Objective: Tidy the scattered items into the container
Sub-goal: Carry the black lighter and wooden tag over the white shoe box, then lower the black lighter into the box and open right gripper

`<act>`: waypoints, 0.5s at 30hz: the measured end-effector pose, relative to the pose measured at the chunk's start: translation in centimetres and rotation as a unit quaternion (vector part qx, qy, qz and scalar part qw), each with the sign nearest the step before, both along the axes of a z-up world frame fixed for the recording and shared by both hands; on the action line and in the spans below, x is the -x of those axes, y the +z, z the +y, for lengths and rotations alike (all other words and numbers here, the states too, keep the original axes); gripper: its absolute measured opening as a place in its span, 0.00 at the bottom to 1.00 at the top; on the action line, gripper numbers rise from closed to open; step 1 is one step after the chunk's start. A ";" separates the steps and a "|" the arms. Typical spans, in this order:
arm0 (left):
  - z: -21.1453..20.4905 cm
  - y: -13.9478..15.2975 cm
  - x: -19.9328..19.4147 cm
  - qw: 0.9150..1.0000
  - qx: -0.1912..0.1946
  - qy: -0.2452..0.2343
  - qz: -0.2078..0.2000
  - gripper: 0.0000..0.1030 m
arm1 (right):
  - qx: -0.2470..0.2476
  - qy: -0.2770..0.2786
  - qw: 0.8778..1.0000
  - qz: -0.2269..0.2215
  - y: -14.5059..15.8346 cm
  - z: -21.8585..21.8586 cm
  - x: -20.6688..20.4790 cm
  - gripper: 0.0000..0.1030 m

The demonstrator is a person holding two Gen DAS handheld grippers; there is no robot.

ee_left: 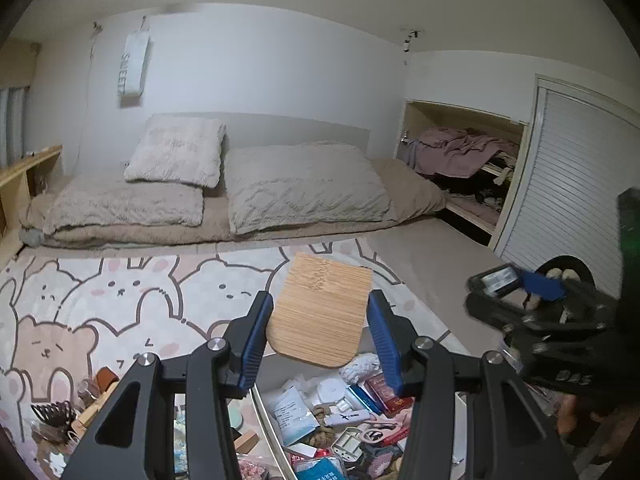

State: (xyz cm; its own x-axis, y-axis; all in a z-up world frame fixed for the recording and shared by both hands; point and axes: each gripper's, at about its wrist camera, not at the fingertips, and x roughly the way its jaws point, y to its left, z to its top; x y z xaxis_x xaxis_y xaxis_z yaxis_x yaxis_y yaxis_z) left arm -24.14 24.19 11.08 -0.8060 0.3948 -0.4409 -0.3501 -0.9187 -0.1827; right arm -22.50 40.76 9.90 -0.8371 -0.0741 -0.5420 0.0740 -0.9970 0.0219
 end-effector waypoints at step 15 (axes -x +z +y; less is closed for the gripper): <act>-1.0 -2.5 2.6 1.000 0.004 0.020 -0.013 0.47 | 0.037 0.023 0.982 -0.184 -12.4 -2.2 11.0 0.81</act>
